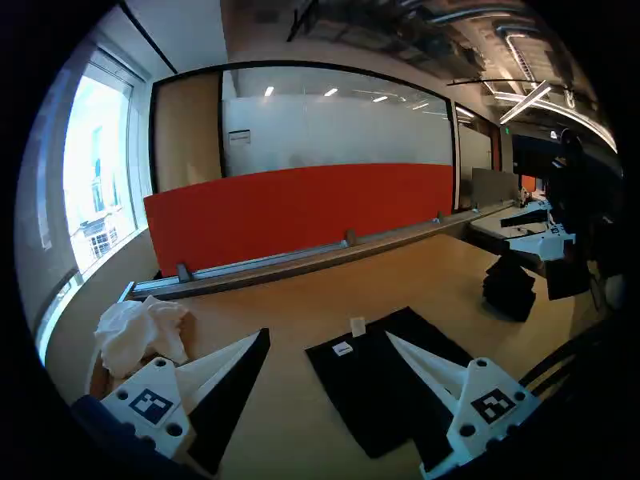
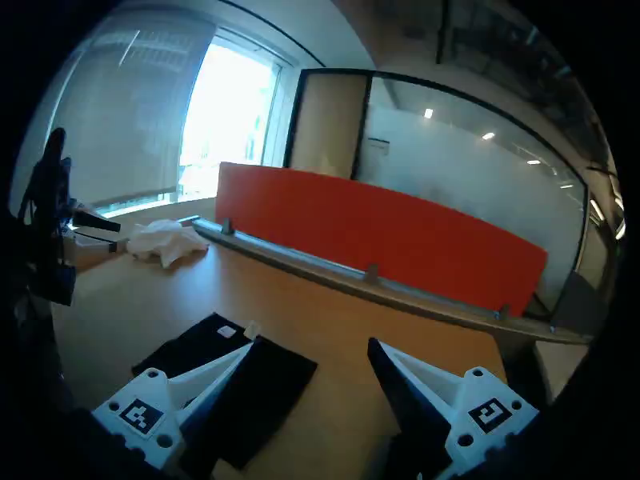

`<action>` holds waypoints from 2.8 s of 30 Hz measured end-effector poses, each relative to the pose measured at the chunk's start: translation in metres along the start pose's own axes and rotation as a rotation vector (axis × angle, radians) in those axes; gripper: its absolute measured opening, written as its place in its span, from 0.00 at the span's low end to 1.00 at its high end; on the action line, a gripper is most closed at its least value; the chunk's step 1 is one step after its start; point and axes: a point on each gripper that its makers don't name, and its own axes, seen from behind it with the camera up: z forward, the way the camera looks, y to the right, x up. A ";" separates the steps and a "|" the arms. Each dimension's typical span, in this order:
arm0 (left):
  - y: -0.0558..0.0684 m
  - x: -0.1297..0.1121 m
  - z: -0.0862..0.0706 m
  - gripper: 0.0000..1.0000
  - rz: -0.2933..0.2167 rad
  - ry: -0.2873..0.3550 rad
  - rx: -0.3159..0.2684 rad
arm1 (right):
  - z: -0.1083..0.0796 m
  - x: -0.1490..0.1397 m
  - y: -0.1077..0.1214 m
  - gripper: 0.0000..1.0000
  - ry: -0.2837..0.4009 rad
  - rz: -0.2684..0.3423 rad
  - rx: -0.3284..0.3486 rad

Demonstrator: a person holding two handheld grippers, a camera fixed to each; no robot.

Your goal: Fold towel

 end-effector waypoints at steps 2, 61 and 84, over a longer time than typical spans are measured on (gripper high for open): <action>0.003 -0.008 0.003 0.96 0.010 -0.016 -0.010 | 0.002 -0.008 -0.005 1.00 -0.012 -0.015 0.014; 0.080 -0.241 0.029 0.96 0.062 -0.460 -0.217 | 0.018 -0.239 -0.100 0.95 -0.386 -0.046 0.240; 0.095 -0.267 0.029 0.70 0.036 -0.542 -0.232 | 0.013 -0.264 -0.117 0.68 -0.433 -0.022 0.305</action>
